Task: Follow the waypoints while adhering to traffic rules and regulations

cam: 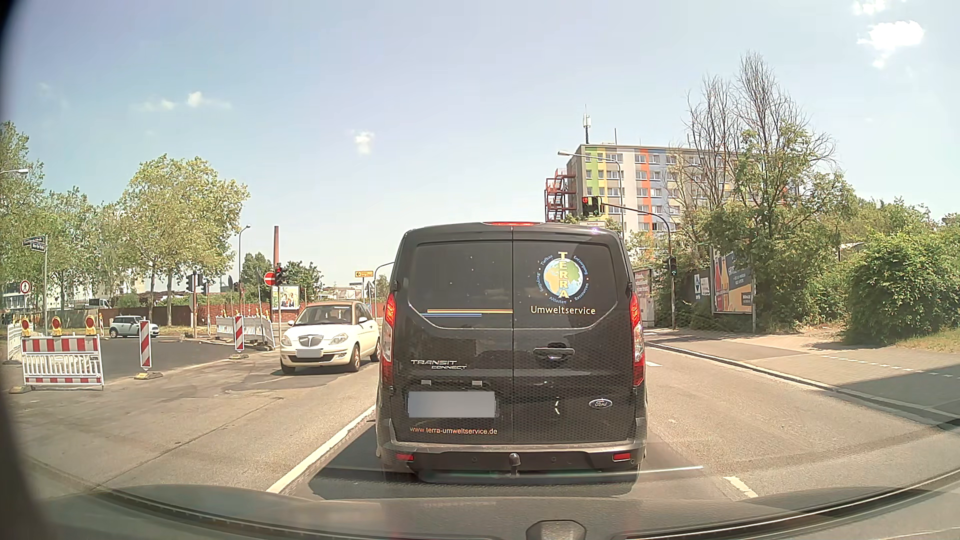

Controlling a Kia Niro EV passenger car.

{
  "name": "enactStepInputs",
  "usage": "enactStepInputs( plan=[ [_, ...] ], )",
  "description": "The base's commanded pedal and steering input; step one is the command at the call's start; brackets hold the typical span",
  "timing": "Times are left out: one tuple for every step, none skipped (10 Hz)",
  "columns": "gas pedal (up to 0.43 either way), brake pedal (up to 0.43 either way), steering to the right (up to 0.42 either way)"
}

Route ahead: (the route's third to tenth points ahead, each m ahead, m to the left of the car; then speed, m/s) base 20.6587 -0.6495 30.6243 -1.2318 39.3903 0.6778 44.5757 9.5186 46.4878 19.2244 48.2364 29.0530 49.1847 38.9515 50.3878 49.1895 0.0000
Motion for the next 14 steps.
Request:
enactStepInputs(
  plan=[
    [0.000,0.305,-0.018],
    [0.000,0.305,-0.018],
    [0.000,0.305,-0.018],
    [0.000,0.311,-0.018],
    [0.000,0.311,-0.018],
    [0.000,0.305,-0.018],
    [0.000,0.305,-0.018],
    [0.000,0.311,-0.018],
    [0.000,0.305,-0.018],
    [0.000,0.305,-0.018],
    [0.000,0.305,-0.018],
    [0.000,0.305,-0.018],
    [0.000,0.311,-0.018],
    [0.000,0.311,-0.018]
  ],
)
